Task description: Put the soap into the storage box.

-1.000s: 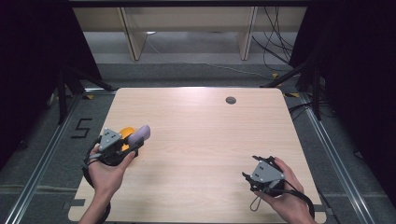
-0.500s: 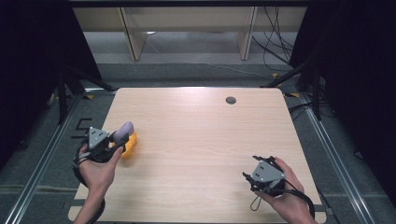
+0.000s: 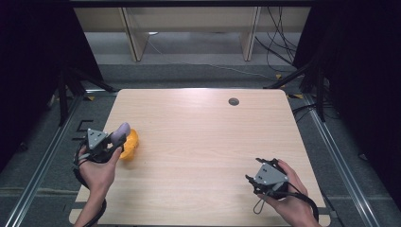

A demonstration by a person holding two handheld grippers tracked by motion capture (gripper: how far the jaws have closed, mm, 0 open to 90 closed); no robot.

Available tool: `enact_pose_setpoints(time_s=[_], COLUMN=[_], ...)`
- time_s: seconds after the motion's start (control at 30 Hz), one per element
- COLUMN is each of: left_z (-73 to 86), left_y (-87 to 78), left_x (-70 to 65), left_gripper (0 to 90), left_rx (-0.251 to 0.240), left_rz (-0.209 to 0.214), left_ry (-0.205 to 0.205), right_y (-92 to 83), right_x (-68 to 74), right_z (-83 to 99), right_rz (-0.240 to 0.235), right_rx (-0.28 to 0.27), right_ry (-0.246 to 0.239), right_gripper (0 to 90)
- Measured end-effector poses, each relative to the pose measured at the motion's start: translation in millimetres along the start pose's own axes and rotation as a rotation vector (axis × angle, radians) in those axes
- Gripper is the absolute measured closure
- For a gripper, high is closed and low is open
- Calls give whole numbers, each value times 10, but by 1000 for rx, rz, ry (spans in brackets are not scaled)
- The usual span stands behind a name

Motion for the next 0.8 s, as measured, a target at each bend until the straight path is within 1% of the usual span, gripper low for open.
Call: enact_pose_setpoints(time_s=[0.07, 0.1, 0.27, 0.33, 0.4, 0.5, 0.53, 0.57, 0.63, 0.7, 0.77, 0.8], left_z=[9, 13, 30, 36, 44, 54, 59, 63, 71, 81, 96, 101], left_y=[20, 29, 84, 112, 139, 180, 193, 203, 225, 241, 263, 271], left_x=[15, 22, 51, 59, 65, 71, 71, 76, 85, 92, 102, 108], left_gripper=[586, 586, 586, 586, 586, 586, 586, 586, 586, 586, 586, 586], left_rx=[7, 11, 16, 18, 25, 34, 35, 38, 40, 41, 47, 52], left_rz=[-12, -17, -31, -38, -41, -47, -50, -50, -54, -59, -59, -61], left_ry=[0, 0, -6, -5, -4, 5, 1, 2, 1, -7, -7, 0], right_y=[1, 1, 1, 0, 2, 1, 2, 2, 3, 4, 4, 5], right_x=[1, 5, -5, 1, -4, -4, -4, -3, 2, 3, 4, 5], right_z=[3, 2, 2, 3, 4, 4, 4, 5, 7, 8, 8, 8], right_rz=[0, 2, 2, 3, 4, 8, 3, 7, 2, 2, 1, 1], right_rx=[1, 2, -2, 1, -3, -2, -2, -2, 3, 4, 4, 5], right_ry=[0, 7, -3, 5, -2, 5, 0, 4, 8, 8, 9, 10], right_gripper=[362, 362, 362, 362, 362, 362, 362, 362, 361, 361, 361, 361])
Point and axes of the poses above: each handheld gripper's, and its own axes: y roughly forward along the jaws, z roughly out of its underside, x roughly to its left, the point moved 2 cm from there along y, roughly forward along the jaws, and after that the axes turned 4 degrees about y, right-handed, at the moved point
